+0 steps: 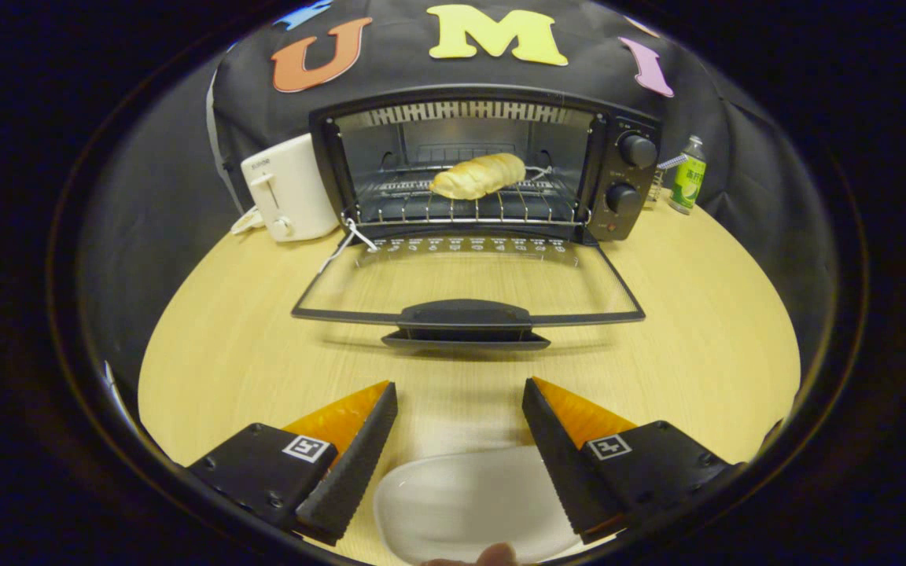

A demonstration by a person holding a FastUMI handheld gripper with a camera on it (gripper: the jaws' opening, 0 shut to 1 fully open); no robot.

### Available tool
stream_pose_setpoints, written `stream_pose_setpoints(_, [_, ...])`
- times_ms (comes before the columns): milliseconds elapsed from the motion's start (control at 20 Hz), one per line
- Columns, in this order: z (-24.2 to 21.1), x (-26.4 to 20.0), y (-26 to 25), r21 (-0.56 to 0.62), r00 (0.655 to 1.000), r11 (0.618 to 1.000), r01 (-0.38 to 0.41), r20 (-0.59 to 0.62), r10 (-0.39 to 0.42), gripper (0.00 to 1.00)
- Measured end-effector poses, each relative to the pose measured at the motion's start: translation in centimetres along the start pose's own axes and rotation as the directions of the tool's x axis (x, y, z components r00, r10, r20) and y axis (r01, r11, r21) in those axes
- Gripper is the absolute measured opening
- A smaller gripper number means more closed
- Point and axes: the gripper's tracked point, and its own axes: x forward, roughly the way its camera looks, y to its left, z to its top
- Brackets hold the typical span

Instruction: Open the toaster oven, put the food inside, and close the toaster oven door.

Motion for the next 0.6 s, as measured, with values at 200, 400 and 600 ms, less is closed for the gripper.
stream_pose_setpoints(200, [1.5,0.9,-0.7,-0.038,0.998,0.998,0.050,0.041,-0.049,1.00])
stream_pose_setpoints(400, [2.0,1.4,-1.2,-0.041,0.995,0.995,0.085,0.062,-0.083,1.00])
stream_pose_setpoints(600, [3.1,0.2,-1.0,0.008,0.993,0.998,0.062,0.096,-0.062,1.00])
